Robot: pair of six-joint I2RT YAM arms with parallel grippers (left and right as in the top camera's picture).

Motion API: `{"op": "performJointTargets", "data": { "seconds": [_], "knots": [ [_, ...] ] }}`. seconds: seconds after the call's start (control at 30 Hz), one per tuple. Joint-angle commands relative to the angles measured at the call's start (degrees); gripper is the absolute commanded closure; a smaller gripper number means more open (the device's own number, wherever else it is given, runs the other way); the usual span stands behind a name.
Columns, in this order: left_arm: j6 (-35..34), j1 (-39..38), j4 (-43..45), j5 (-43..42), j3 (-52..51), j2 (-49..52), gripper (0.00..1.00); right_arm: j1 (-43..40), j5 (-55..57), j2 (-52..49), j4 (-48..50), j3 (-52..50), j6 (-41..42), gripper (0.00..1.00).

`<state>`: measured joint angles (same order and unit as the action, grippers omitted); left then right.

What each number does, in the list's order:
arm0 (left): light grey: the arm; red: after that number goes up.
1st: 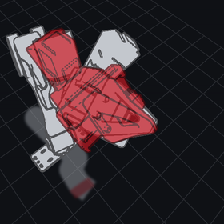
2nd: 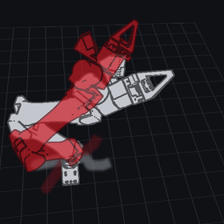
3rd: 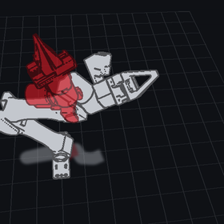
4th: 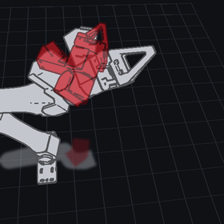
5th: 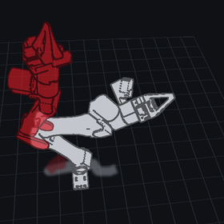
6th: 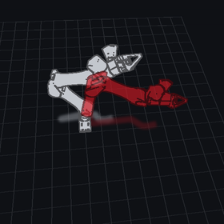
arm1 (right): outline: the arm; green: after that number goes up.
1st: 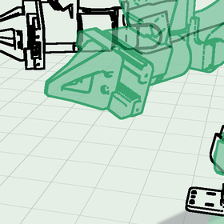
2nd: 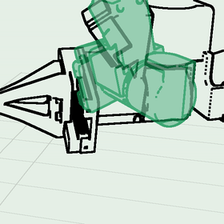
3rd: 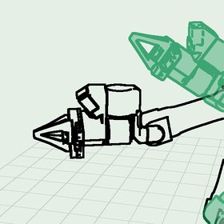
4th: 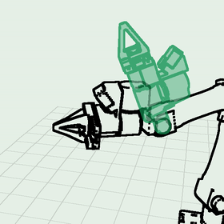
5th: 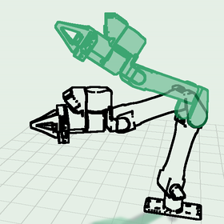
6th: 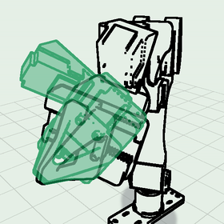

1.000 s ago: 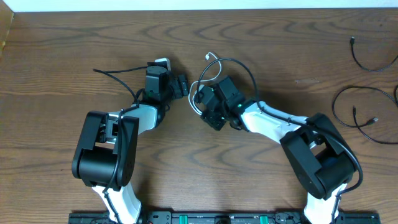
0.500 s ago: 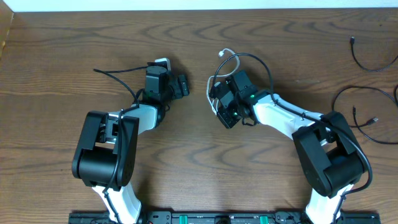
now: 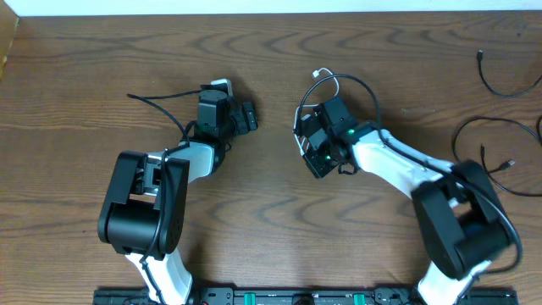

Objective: Untangle cables

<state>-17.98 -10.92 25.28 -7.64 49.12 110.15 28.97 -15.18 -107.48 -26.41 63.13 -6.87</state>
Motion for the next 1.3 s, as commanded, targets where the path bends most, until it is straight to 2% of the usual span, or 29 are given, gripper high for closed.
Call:
{"op": "performJointTargets", "data": {
  "seconds": [0.0, 0.13, 0.27, 0.4, 0.67, 0.73, 0.9, 1.07, 1.27],
  "knots": [
    [0.1, 0.2, -1.0, -0.9, -0.1, 0.2, 0.10, -0.8, 1.6, 8.6, 0.0, -0.2, 0.9, 0.96],
    [0.1, 0.2, -1.0, -0.9, -0.1, 0.2, 0.10, -1.6, 2.8, 15.3, 0.0, -0.2, 0.9, 0.96],
    [0.1, 0.2, -1.0, -0.9, -0.1, 0.2, 0.10, -2.2, 8.9, 20.3, 0.0, -0.2, 1.7, 0.95],
    [0.1, 0.2, -1.0, -0.9, -0.1, 0.2, 0.11, -3.3, 12.3, 22.2, -0.5, -0.2, 1.7, 0.94],
    [0.1, 0.2, -1.0, -0.9, -0.1, 0.2, 0.11, -7.6, 10.7, 22.4, -2.6, -0.2, 5.1, 0.98],
    [0.1, 0.2, -1.0, -0.9, -0.1, 0.2, 0.11, -7.9, 7.0, 22.4, -3.0, -0.2, 4.3, 0.93],
    [0.1, 0.2, -1.1, -0.9, -0.1, 0.2, 0.10, -7.7, 0.5, 20.5, -5.3, -0.2, 0.8, 0.70],
    [0.1, 0.2, -1.0, -0.9, -0.1, 0.2, 0.11, -5.6, -1.3, 17.4, -6.6, -0.2, 0.8, 0.60],
    [0.1, 0.2, -1.0, -0.9, -0.1, 0.2, 0.10, -0.6, -1.5, 12.2, -6.8, -0.2, 0.8, 0.58]
  ]
}}
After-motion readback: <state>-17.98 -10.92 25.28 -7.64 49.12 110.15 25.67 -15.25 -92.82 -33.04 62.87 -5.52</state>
